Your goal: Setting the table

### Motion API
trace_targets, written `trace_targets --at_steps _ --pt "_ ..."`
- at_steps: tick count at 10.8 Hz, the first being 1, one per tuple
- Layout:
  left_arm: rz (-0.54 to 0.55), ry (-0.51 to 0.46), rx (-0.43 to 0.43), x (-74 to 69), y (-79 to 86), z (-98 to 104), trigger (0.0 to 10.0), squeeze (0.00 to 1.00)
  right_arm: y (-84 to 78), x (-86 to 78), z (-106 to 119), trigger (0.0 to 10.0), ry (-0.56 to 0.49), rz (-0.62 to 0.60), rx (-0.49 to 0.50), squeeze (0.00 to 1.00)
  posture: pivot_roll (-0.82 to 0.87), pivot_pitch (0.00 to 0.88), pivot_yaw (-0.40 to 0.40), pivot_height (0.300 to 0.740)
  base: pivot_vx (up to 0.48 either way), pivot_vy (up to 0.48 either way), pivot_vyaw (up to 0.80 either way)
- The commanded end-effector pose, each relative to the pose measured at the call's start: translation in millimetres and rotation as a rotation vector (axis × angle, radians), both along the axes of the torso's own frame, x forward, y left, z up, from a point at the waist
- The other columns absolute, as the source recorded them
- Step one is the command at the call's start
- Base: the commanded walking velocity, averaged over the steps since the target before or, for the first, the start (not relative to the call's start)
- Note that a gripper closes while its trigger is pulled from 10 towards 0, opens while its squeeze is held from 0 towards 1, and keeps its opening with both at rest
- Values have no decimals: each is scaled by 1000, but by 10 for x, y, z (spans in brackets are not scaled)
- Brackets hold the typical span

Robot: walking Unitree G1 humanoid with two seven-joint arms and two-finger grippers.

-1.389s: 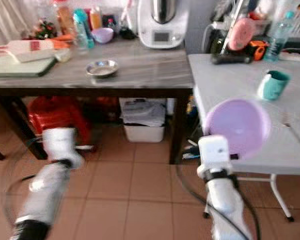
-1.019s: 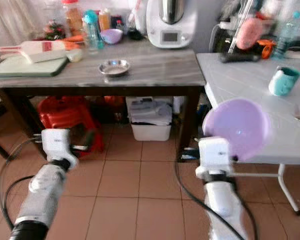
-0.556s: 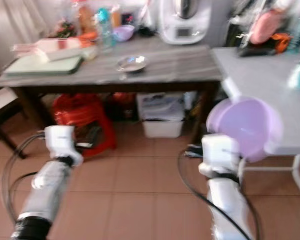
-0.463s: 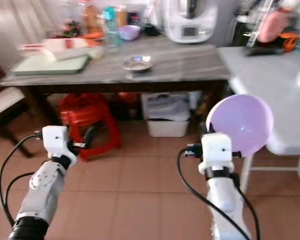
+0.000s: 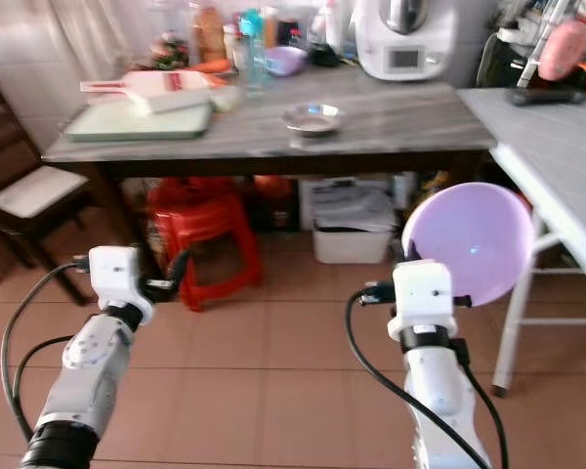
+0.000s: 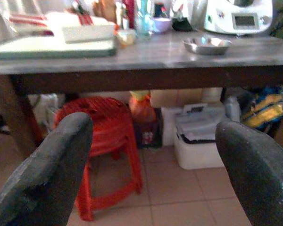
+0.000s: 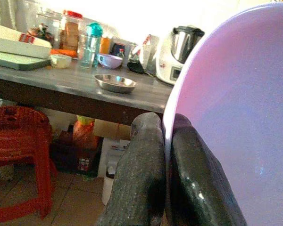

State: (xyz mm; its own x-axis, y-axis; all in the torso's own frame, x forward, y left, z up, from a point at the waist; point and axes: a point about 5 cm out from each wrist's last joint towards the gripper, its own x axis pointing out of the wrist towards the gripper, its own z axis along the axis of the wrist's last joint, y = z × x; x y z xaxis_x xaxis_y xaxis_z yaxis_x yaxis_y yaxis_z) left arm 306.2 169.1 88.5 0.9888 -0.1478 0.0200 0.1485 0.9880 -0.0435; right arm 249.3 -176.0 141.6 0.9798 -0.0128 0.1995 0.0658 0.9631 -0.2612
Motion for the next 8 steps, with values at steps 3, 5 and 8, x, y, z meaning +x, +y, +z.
trace_targets --at_steps 3,5,8 --pt "-63 -14 -9 5 -113 33 10000 0 -50 -11 30 10000 -8 -12 -10 0 -24 0 62 740 0 0 0" --pt "-95 -11 -31 -10 -137 26 10000 0 -43 -11 28 10000 -7 -11 -8 0 -24 0 62 740 0 0 0" --pt "-139 -28 -61 -22 -193 57 10000 0 -35 -9 35 10000 -8 -9 -5 0 -27 0 62 740 104 0 0"
